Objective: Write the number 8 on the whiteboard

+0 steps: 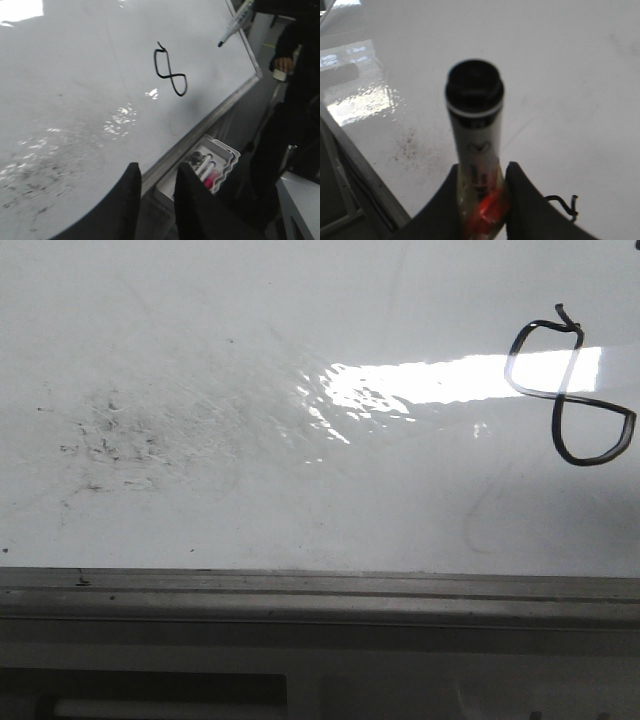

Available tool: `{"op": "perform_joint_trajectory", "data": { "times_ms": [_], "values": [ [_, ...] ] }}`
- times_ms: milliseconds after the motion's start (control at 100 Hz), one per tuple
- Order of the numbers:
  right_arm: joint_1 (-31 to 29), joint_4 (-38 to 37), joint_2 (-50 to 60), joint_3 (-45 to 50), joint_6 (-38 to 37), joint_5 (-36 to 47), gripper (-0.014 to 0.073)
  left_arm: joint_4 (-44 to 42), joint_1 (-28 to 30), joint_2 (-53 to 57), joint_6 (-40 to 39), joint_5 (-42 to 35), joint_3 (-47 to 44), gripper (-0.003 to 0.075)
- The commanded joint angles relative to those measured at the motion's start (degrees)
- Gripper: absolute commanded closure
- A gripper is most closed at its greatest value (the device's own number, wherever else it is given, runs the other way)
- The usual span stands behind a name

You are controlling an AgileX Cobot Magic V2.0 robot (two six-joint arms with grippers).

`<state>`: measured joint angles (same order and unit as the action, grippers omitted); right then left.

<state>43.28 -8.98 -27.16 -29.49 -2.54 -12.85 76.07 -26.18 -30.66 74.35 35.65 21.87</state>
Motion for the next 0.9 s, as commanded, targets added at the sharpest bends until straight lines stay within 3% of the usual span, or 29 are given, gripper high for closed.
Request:
{"op": "perform_joint_trajectory", "data": {
  "times_ms": [0,170,360,590,890],
  "values": [
    [2.3,-0.1,-1.0,-1.9,0.5,3.9,0.064,7.1,-1.3,-3.7,9.3,4.1,2.8,0.0557],
    [6.8,-0.1,-2.1,-1.9,0.5,3.9,0.0664,11.8,-4.3,-11.4,18.3,6.6,5.1,0.0545],
    [12.4,-0.5,-5.0,-1.9,2.5,4.2,0.0665,11.9,-8.7,-21.2,22.1,9.2,10.1,0.0391],
    [18.8,-3.3,-9.8,-1.9,2.5,8.6,0.0664,14.1,-14.7,-31.0,28.0,9.2,16.0,0.0389],
    [19.1,-3.2,-11.5,-1.9,2.5,9.7,0.0664,20.9,-16.1,-35.9,34.3,9.6,17.7,0.0414]
  ]
}}
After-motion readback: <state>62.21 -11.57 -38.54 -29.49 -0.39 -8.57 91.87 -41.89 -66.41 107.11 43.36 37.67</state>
